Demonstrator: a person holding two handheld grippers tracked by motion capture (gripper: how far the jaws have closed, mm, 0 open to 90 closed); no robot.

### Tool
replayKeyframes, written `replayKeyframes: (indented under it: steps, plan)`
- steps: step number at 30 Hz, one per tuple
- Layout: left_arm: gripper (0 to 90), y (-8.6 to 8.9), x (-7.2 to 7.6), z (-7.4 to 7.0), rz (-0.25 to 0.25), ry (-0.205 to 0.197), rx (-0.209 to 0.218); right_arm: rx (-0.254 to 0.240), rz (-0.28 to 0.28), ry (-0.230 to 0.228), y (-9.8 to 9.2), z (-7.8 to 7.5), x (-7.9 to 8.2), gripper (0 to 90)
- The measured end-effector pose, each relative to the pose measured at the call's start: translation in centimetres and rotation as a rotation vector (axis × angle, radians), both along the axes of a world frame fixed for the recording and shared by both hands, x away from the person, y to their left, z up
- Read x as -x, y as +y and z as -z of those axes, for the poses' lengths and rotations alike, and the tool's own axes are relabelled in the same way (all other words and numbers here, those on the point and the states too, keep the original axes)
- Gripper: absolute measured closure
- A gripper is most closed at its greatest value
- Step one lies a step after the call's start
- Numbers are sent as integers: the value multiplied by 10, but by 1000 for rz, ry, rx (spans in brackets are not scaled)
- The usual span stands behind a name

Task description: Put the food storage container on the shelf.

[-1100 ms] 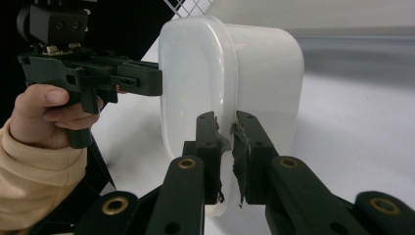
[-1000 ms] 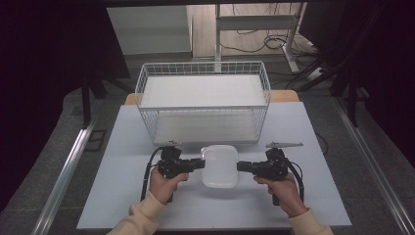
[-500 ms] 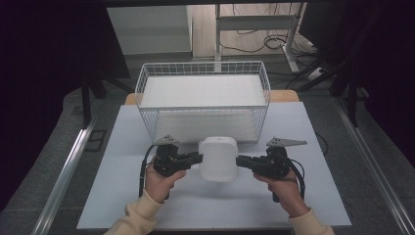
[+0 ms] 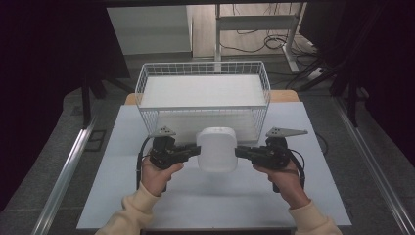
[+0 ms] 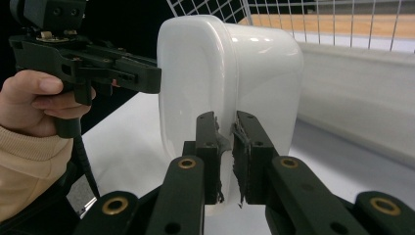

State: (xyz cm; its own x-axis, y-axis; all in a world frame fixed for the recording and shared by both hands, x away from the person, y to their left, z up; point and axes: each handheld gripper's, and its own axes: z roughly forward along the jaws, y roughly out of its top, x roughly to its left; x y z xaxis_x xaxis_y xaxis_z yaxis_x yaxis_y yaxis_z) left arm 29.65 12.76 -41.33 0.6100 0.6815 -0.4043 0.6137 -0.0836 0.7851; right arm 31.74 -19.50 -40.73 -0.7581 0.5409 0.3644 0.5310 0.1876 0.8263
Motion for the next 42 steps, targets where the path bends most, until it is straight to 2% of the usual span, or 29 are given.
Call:
replayKeyframes:
  steps: [11,17,25,33,42]
  plan:
    - [781,6,-7,-32,-4,-56,-16,-5,1,-49,7,-29,-12,809]
    - [781,10,-14,-44,-10,-65,-18,-4,-3,-63,11,-40,-19,809]
    - [779,15,-21,-62,-29,-97,-30,-4,-7,-96,17,-57,-27,810]
    - [777,21,-28,-77,-39,-118,-27,-10,-6,-125,25,-77,-35,810]
    - [775,27,-36,-89,-51,-134,-30,7,-14,-160,33,-95,-44,811]
